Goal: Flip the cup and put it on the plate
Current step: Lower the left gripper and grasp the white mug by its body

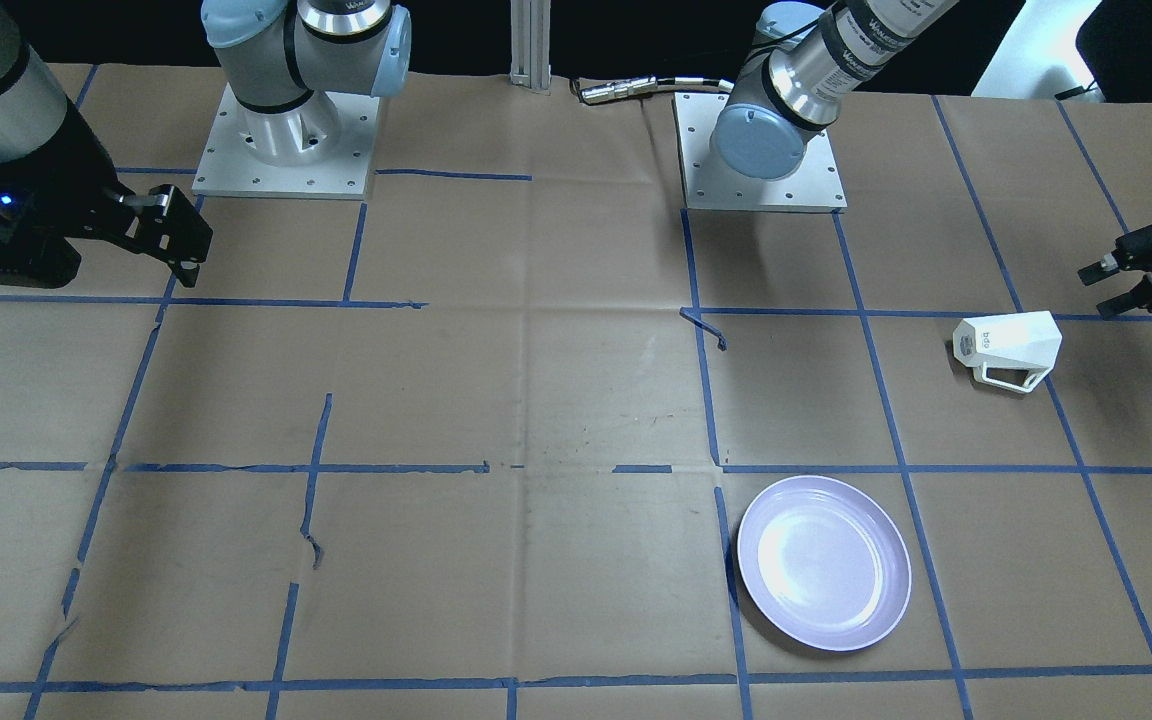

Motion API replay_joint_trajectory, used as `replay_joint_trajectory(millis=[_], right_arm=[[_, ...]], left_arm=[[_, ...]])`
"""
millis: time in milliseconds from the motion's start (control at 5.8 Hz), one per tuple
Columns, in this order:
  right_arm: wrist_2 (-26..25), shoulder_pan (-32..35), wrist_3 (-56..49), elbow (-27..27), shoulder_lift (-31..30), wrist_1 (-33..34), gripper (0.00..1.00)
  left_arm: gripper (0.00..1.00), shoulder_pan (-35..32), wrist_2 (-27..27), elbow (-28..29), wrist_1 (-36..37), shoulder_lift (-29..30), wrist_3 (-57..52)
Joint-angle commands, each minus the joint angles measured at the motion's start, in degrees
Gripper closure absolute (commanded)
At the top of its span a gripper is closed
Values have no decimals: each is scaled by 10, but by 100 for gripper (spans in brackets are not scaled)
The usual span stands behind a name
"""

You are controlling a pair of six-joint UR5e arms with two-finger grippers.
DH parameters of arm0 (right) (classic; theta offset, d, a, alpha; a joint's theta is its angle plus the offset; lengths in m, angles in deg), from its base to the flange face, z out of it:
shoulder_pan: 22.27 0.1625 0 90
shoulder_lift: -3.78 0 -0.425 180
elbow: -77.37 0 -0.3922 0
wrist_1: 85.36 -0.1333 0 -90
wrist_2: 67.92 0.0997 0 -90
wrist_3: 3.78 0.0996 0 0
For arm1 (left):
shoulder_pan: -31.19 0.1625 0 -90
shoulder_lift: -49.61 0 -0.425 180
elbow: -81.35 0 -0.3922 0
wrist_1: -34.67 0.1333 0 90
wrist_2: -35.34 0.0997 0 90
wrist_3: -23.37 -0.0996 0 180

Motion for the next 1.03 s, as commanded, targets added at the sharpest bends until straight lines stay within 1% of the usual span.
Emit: replay_joint_trajectory(millis=[0,345,517,690,862], right_arm=[[0,0,0,0,0,0,0],[0,0,0,0,0,0,0],[0,0,0,0,0,0,0],[0,0,0,0,0,0,0],[0,0,0,0,0,0,0]], left_arm=[[1,6,-21,1,-32,52,-26],[1,6,-55,1,-116,74,-29],[1,7,-57,2,-122,84,-46],[11,7,-60,2,-122,85,-49],[36,7,-60,11,-122,85,-49]])
